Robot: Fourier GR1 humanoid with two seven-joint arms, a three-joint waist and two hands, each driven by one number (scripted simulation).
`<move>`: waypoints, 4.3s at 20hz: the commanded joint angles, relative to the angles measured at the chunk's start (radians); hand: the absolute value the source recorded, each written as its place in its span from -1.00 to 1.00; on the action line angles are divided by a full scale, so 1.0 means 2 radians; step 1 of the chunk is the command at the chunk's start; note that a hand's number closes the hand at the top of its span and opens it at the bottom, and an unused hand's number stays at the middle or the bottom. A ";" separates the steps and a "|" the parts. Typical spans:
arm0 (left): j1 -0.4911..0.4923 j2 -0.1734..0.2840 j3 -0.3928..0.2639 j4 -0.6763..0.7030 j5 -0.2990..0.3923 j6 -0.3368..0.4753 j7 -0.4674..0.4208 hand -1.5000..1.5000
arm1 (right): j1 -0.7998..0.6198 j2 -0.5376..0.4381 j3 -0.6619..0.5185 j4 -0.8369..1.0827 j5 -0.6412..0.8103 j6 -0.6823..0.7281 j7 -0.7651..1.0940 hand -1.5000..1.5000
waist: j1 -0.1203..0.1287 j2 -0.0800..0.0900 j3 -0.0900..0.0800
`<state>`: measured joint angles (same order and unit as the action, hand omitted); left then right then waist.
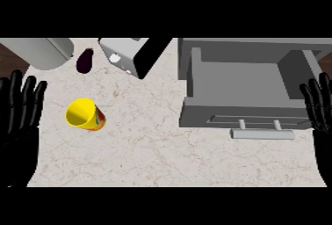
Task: Pick up the cup, place it into the drawer and close the drawer
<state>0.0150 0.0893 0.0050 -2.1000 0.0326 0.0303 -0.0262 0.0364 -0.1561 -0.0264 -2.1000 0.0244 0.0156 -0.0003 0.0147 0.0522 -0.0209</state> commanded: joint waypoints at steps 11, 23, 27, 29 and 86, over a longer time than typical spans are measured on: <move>-0.051 0.100 0.113 0.145 0.267 -0.151 0.086 -1.00 | -0.024 0.002 0.044 0.000 -0.048 0.046 0.066 -1.00 | -0.008 -0.026 0.010; -0.104 0.127 0.133 0.412 0.165 -0.233 -0.058 -1.00 | -0.082 -0.001 -0.003 0.098 -0.056 0.066 0.015 -1.00 | -0.011 -0.025 0.010; -0.111 0.114 0.128 0.472 0.127 -0.225 -0.115 -1.00 | -0.140 -0.011 -0.023 0.146 -0.058 0.070 0.016 -1.00 | -0.008 -0.025 0.010; -0.129 0.109 0.123 0.544 0.091 -0.216 -0.161 -1.00 | -0.113 0.008 0.004 0.102 -0.044 0.055 0.030 -1.00 | -0.012 -0.025 0.010; -0.265 0.094 0.146 0.928 -0.036 -0.077 -0.575 1.00 | -0.171 -0.036 -0.059 0.138 -0.086 0.094 0.057 -1.00 | -0.028 -0.017 0.008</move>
<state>-0.5401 0.2869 0.2813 -0.2326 -0.0356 -0.2248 -1.0190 -0.3126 -0.2129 -0.1220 -1.8312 -0.1285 0.1887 0.1194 -0.0430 0.0185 -0.0063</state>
